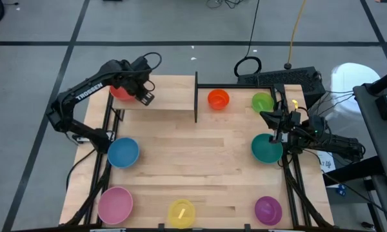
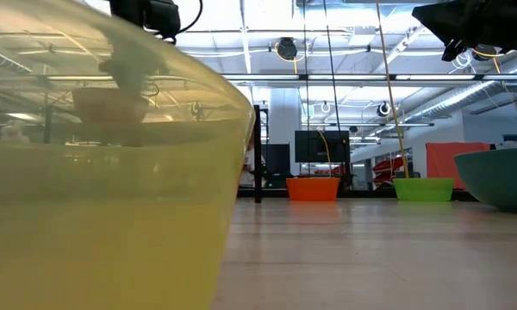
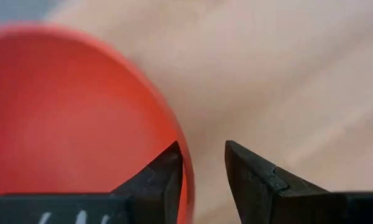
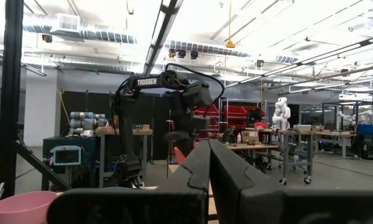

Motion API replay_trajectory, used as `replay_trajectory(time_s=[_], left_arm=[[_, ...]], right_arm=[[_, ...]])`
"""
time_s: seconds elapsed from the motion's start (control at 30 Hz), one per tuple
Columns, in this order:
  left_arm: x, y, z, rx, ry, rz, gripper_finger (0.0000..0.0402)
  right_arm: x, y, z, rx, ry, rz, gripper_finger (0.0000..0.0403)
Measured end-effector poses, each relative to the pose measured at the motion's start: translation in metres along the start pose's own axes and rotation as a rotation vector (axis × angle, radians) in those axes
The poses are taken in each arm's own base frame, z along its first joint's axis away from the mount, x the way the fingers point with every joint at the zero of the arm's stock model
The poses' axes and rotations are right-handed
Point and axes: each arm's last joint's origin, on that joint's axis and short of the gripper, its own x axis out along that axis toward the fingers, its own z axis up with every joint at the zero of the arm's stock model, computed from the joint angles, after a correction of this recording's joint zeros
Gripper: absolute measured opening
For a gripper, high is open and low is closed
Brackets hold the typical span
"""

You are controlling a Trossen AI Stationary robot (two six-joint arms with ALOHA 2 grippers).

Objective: Place and stack bowls onto a shelf
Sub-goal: Put the orange bowl on the shelf

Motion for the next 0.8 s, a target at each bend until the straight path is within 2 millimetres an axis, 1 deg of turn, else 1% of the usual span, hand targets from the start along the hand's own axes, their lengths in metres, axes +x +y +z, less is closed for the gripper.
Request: replay_trajectory(time_s=[0.1, 0.2, 0.27, 0.4, 0.5, 0.6, 0.67, 0.8], left_arm=[[-0.006, -0.005, -0.011, 0.025, 0.109, -0.088, 0.0124], [-0.01, -0.013, -0.023, 0.084, 0.221, -0.117, 0.0124], [-0.01, -0.023, -0.028, 0.103, 0.205, -0.143, 0.0124], [-0.018, -0.04, -0.039, 0.136, 0.229, -0.226, 0.0124], [-0.019, -0.047, -0.041, 0.192, 0.183, -0.126, 0.0124], [-0.019, -0.046, -0.042, 0.221, 0.14, -0.001, 0.0124], [-0.019, -0.044, -0.04, 0.217, 0.125, 0.038, 0.0124], [-0.018, -0.04, -0.039, 0.193, 0.123, 0.055, 0.0124]], right_arm=[[0.0, 0.0, 0.0, -0.001, 0.0, 0.0, 0.0], [0.0, 0.0, 0.0, -0.022, 0.0, 0.0, 0.0], [0.0, 0.0, 0.0, -0.029, 0.0, 0.0, 0.0], [0.0, 0.0, 0.0, -0.03, 0.001, 0.0, 0.0], [0.0, 0.0, 0.0, -0.048, 0.003, 0.001, 0.0], [0.0, 0.0, 0.0, -0.073, 0.001, 0.0, 0.0], [0.0, 0.0, 0.0, -0.072, -0.002, 0.0, 0.0], [0.0, 0.0, 0.0, -0.072, -0.002, 0.0, 0.0]])
